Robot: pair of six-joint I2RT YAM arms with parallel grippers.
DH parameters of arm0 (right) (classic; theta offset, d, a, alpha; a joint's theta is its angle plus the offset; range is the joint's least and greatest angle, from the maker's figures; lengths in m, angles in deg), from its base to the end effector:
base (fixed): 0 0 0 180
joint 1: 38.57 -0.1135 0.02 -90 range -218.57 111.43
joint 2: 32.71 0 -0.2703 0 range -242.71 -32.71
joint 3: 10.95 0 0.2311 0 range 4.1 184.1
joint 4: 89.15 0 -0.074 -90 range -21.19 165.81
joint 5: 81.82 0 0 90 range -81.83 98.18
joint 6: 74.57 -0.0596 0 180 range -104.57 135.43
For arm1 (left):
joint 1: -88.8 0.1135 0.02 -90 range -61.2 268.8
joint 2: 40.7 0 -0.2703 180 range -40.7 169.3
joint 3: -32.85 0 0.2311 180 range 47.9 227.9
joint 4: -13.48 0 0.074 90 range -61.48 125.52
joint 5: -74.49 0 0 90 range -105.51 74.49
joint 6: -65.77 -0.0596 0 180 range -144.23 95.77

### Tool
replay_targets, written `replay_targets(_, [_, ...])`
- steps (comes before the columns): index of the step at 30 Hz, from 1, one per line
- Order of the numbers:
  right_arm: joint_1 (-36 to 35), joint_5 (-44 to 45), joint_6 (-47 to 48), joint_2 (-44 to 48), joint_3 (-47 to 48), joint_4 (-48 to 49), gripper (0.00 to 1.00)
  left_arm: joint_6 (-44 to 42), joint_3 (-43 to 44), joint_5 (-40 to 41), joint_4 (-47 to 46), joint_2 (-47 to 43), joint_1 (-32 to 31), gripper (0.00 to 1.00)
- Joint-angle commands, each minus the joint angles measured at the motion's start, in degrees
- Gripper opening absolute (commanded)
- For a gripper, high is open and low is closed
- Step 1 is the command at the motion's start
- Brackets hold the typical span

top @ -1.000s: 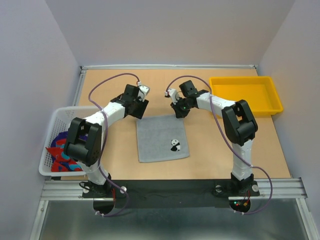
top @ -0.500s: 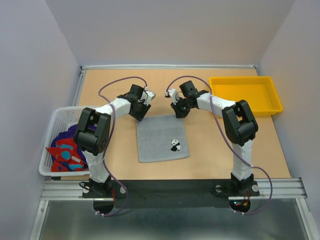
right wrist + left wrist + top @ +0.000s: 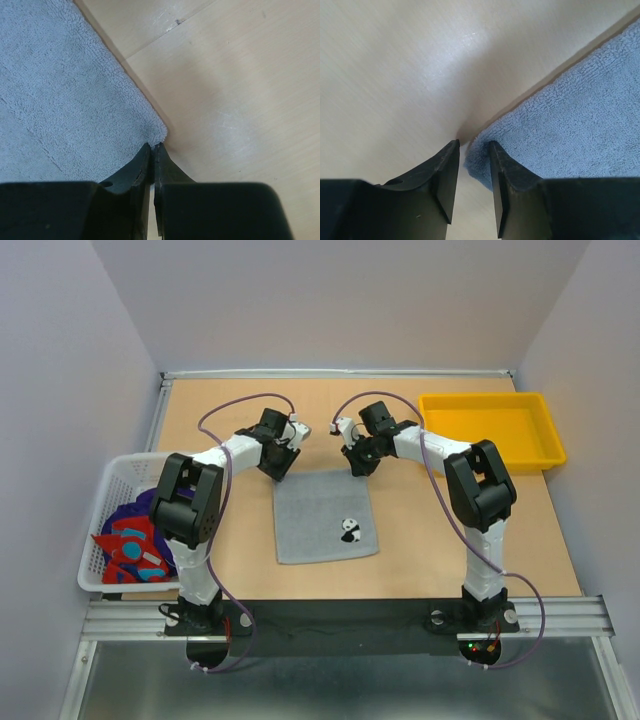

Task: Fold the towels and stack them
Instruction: Fold the towel

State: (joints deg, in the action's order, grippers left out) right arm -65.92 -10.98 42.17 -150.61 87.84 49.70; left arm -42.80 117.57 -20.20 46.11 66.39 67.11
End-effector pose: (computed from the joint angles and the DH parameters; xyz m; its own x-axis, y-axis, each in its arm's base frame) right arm 0.3725 0.2147 0.1636 -0.4284 -0.7001 -0.5712 -0.8637 0.5030 0.0313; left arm 0.3603 -0.1485 0.1746 -0.5903 0.5764 -0.5650 0.6329 0.7650 0.1192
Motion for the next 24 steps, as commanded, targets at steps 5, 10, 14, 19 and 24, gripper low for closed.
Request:
replay_targets(5, [0.4, 4.8, 0.7, 0.2, -2.3, -1.0, 0.01, -0.2, 0.8, 1.4, 2.3, 2.2, 1.7, 0.38])
replay_targets(10, [0.6, 5.3, 0.6, 0.2, -2.5, -1.0, 0.0, 0.1, 0.4, 0.1, 2.7, 2.6, 1.8, 0.23])
replay_targets(14, [0.6, 5.0, 0.5, 0.4, -2.2, -1.0, 0.0, 0.1, 0.6, -0.1, 3.0, 2.6, 1.8, 0.03])
replay_targets(19, [0.6, 7.9, -0.1, 1.6, 0.0, -1.2, 0.01, -0.7, 1.9, -1.6, 2.1, 0.7, 1.8, 0.0])
replay_targets(24, [0.7, 11.8, -0.5, 1.9, 3.4, -1.1, 0.01, -2.3, 3.7, 0.3, 1.0, -1.7, 1.8, 0.0])
